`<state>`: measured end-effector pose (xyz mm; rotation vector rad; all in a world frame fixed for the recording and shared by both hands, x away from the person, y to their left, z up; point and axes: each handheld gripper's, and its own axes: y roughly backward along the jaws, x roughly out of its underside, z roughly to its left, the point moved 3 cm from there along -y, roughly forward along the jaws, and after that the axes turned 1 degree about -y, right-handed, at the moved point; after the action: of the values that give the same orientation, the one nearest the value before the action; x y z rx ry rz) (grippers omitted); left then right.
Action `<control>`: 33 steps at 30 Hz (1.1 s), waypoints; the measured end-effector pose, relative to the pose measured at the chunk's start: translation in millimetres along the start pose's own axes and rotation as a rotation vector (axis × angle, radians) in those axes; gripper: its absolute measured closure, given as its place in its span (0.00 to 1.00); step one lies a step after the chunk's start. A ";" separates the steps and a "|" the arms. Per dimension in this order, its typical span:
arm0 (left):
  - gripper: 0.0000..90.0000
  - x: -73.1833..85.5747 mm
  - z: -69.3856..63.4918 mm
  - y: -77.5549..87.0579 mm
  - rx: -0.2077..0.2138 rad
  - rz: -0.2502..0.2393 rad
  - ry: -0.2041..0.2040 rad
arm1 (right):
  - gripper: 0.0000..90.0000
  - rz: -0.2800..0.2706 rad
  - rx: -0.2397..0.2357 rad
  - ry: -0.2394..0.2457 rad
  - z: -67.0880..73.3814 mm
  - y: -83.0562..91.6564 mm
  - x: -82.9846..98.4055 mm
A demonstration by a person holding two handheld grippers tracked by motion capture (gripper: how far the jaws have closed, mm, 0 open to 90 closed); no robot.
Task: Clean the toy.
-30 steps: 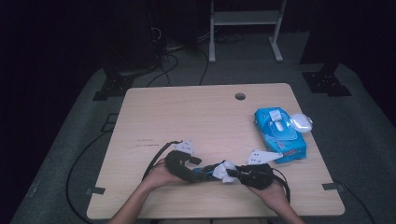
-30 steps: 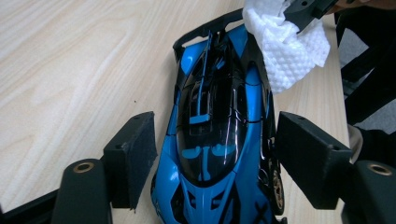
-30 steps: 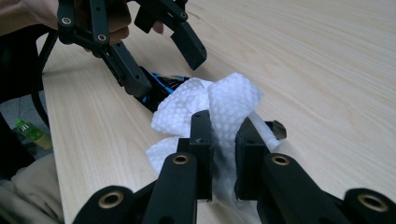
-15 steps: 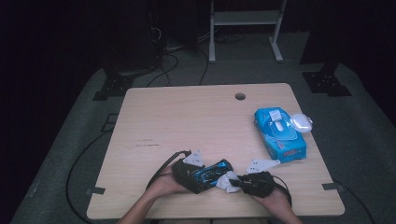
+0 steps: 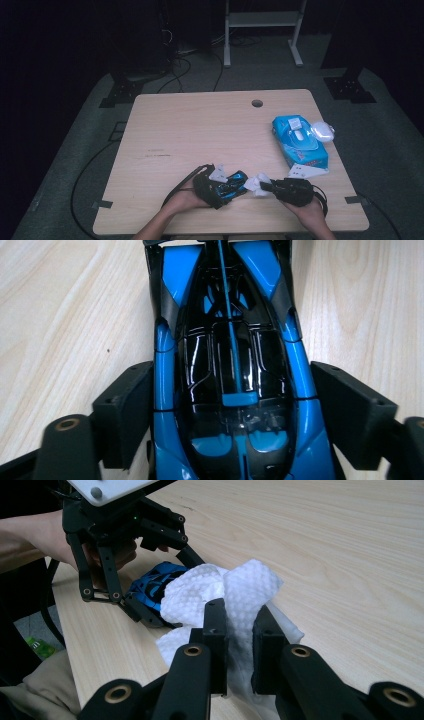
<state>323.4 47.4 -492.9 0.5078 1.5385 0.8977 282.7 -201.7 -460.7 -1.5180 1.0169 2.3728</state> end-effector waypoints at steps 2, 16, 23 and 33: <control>0.26 -1.7 -1.1 -0.3 -0.016 0.000 -0.011 | 0.89 0.005 0.004 0.007 -0.8 -0.1 0.9; 0.28 -16.8 16.6 -0.4 -0.038 -0.007 -0.007 | 0.89 -0.025 0.072 -0.040 -19.2 15.7 -0.3; 0.28 -26.3 37.3 0.3 -0.085 -0.044 0.028 | 0.89 0.023 0.151 -0.063 -36.5 19.0 6.6; 0.27 -19.8 41.9 -5.1 -0.072 -0.017 0.039 | 0.88 0.129 0.194 -0.031 -44.4 10.0 17.2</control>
<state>368.4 39.9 -483.6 0.4269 1.5377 0.9516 303.2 -240.3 -482.2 -1.3818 1.3318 2.2923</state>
